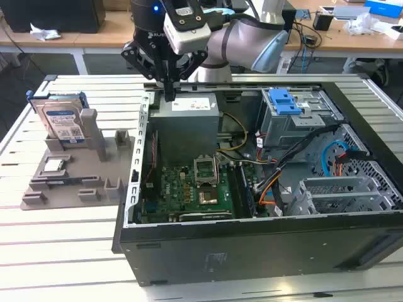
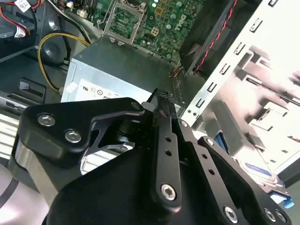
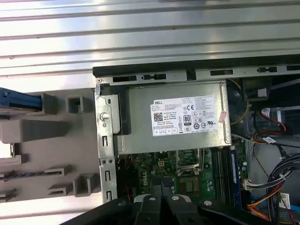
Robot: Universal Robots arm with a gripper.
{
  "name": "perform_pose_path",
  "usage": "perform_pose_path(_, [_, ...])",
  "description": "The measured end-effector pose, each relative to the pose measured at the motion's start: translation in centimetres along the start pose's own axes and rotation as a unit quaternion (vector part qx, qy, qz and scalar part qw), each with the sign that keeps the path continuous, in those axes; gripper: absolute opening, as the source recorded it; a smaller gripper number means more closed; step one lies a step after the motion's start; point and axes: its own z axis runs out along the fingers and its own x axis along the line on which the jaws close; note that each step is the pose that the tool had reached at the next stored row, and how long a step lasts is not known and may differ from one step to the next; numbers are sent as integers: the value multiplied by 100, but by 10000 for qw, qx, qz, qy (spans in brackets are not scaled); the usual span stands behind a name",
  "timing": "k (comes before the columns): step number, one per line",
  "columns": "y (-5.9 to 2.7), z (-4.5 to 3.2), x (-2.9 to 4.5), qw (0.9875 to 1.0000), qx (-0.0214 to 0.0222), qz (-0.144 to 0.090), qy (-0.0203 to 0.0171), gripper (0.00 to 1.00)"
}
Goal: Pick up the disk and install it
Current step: 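Reach for the disk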
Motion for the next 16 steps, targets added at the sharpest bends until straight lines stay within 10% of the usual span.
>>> perform_pose_path(11, [-2,0,21,10000,0,0,0,11])
perform_pose_path(16, [-11,-4,142,10000,0,0,-1,11])
